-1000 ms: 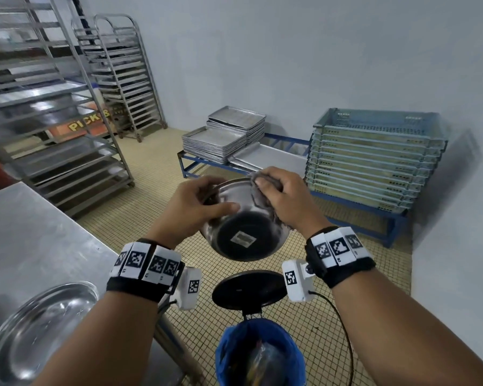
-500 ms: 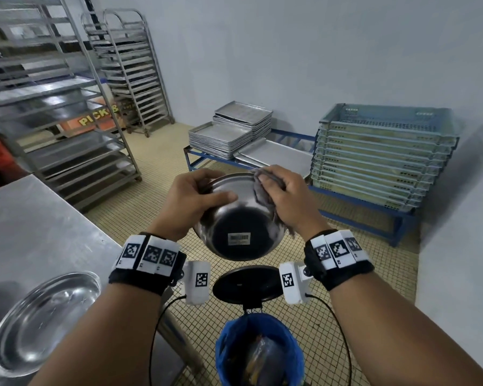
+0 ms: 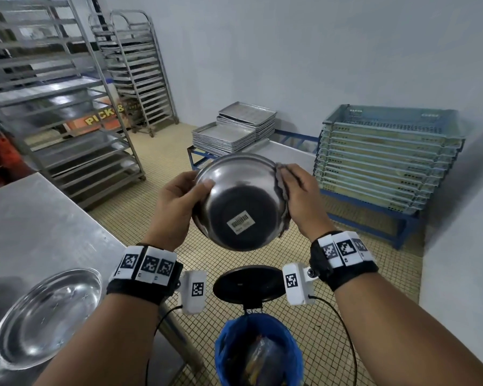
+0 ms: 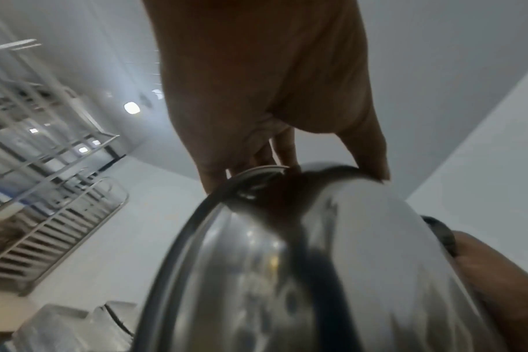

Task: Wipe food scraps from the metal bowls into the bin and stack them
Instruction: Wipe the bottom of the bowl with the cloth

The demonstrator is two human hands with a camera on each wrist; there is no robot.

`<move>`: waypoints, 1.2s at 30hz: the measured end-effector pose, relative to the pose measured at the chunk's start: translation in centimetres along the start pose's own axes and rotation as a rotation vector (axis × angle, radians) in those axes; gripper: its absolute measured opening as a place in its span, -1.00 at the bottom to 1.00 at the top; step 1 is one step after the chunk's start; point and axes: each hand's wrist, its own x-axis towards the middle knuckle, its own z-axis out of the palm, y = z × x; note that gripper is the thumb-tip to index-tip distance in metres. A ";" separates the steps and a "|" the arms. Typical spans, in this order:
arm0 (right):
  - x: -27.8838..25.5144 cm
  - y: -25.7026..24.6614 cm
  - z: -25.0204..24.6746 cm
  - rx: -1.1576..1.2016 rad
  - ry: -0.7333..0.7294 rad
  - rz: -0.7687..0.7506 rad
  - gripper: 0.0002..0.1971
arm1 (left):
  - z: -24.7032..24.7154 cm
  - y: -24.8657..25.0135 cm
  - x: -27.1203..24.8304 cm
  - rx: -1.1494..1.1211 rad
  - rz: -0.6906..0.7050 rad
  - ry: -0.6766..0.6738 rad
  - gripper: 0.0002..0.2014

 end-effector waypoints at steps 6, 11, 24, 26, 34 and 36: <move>0.6 -1.6 1.1 -0.096 -0.134 -0.122 -0.76 | 0.7 1.3 0.8 0.381 0.102 -0.228 -0.43; -0.5 -0.5 0.9 0.018 -0.014 -0.027 -0.77 | -0.3 1.1 0.8 0.086 0.080 -0.068 -0.46; -0.4 -1.4 0.6 0.030 0.057 -0.008 -0.77 | -0.5 0.8 0.4 0.138 0.031 -0.078 -0.52; 0.0 -1.8 0.6 -0.025 0.014 -0.060 -0.79 | -0.3 1.1 0.5 0.255 0.034 -0.168 -0.41; -0.6 -1.2 0.9 -0.016 0.047 -0.036 -0.75 | 0.1 1.5 0.5 0.120 0.071 -0.088 -0.38; -1.2 -0.8 0.9 0.012 0.080 0.012 -0.71 | 0.0 1.1 0.4 0.027 0.046 -0.050 -0.39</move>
